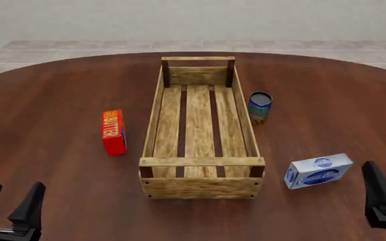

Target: Pick up the cream cheese and put it in the tray.

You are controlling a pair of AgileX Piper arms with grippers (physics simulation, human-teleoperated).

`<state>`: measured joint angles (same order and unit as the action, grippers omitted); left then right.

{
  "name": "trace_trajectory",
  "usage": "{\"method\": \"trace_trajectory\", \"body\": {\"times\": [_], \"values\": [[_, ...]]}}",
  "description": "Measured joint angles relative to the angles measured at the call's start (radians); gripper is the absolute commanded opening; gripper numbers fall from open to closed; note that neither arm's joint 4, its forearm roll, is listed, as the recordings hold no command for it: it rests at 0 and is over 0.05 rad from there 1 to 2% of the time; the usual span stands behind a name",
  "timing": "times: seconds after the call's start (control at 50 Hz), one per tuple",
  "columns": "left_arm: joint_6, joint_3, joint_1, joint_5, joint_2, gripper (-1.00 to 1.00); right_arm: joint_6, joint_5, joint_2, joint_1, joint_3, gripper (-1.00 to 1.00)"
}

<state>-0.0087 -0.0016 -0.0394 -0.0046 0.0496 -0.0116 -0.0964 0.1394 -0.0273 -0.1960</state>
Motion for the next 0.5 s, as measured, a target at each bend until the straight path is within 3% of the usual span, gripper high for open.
{"method": "trace_trajectory", "body": {"times": [0.32,0.5], "values": [[-0.002,0.001,-0.022,-0.003,0.016,1.00,-0.048,-0.078,0.149,0.007,-0.187,1.00],[-0.006,0.001,-0.033,-0.003,0.022,1.00,-0.125,-0.161,0.236,0.024,-0.321,1.00]]}}
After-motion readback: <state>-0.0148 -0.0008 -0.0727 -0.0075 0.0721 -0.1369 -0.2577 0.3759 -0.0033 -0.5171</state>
